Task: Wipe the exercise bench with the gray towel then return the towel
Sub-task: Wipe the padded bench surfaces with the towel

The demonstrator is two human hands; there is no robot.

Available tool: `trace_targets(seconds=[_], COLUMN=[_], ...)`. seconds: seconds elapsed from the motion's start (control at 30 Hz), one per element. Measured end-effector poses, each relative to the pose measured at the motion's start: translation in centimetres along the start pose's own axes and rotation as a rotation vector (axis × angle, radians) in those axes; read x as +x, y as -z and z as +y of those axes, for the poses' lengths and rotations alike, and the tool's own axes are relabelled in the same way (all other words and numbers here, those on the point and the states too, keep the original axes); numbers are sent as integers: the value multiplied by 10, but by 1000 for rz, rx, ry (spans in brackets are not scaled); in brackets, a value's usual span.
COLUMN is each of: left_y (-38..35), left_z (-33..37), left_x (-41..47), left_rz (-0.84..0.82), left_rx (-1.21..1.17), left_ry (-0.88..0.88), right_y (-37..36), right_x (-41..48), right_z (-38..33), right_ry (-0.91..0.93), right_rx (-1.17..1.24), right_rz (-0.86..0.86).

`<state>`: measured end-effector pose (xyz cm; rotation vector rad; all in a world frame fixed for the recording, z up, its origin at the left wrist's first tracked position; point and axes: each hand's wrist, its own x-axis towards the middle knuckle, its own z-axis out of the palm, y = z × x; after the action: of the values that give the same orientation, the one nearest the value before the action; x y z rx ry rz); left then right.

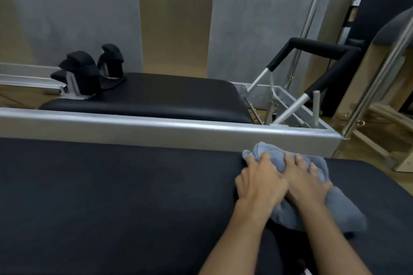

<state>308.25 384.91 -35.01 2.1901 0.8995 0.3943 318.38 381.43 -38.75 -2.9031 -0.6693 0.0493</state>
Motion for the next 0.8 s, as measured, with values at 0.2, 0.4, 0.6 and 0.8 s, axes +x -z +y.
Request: trace_targets(seconds=[0.2, 0.4, 0.6, 0.8], left_y=[56, 141, 251, 360], left_z=[-79, -169, -280, -388], left_x=[-14, -50, -80, -105], left_rz=[121, 246, 360, 460], left_rx=[-31, 4, 58, 129], left_ry=[26, 83, 132, 257], right_y=[-15, -41, -65, -86], right_x=[-43, -113, -190, -261], right_z=[-78, -192, -331, -475], right_ry=[172, 331, 458, 619], right_rx=[84, 39, 8, 19], right_rz=[-17, -18, -42, -78])
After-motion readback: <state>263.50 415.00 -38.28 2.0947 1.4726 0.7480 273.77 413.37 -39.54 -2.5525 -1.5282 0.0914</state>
